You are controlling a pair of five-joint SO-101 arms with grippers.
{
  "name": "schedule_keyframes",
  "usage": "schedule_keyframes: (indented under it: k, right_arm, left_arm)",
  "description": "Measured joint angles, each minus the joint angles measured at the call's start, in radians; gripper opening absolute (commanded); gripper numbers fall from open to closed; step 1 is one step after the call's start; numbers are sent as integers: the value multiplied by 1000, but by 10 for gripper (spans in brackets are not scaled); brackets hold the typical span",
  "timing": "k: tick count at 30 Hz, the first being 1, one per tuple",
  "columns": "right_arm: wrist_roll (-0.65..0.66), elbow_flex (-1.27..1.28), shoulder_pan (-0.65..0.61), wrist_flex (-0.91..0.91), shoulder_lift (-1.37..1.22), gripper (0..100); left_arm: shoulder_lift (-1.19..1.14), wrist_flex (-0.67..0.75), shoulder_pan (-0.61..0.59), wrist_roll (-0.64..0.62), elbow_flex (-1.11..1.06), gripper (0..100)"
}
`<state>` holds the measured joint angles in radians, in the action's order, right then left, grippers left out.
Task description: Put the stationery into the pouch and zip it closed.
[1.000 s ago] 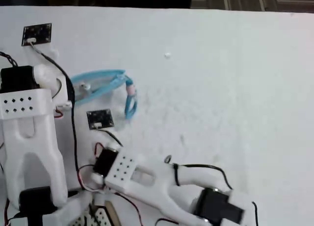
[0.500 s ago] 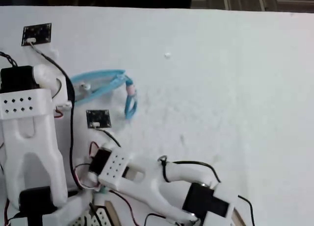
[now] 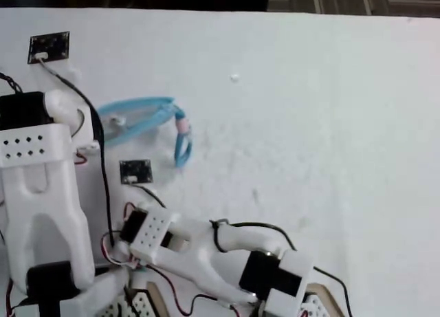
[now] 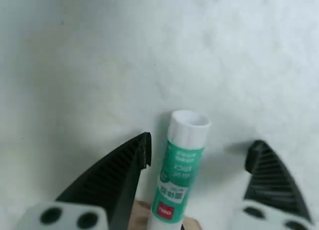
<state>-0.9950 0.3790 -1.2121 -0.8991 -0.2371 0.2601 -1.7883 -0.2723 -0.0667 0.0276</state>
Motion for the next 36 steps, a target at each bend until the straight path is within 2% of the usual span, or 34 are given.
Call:
schedule_keyframes:
  k: [2, 3, 5, 8, 15, 21, 26, 31, 36]
  right_arm:
    - [23, 0, 20, -9, -2, 23]
    - [37, 2, 37, -9, -8, 11]
    - [71, 5, 71, -21, -12, 48]
    - [100, 3, 104, -61, -12, 17]
    - [147, 2, 209, -132, 48, 16]
    - [204, 3, 324, -207, 281, 16]
    - [259, 5, 437, -212, 591, 16]
    - [336, 5, 532, -104, 921, 16]
    - [437, 3, 534, 163, 1094, 16]
  left_arm:
    - [0, 2, -12, 0, 0, 23]
    - [0, 3, -15, 0, 0, 23]
    - [0, 5, -18, 0, 0, 23]
    - [0, 5, -18, 0, 0, 23]
    - [0, 5, -18, 0, 0, 23]
    - [0, 5, -18, 0, 0, 23]
    - [0, 5, -18, 0, 0, 23]
    - [0, 5, -18, 0, 0, 23]
    - [0, 5, -18, 0, 0, 23]
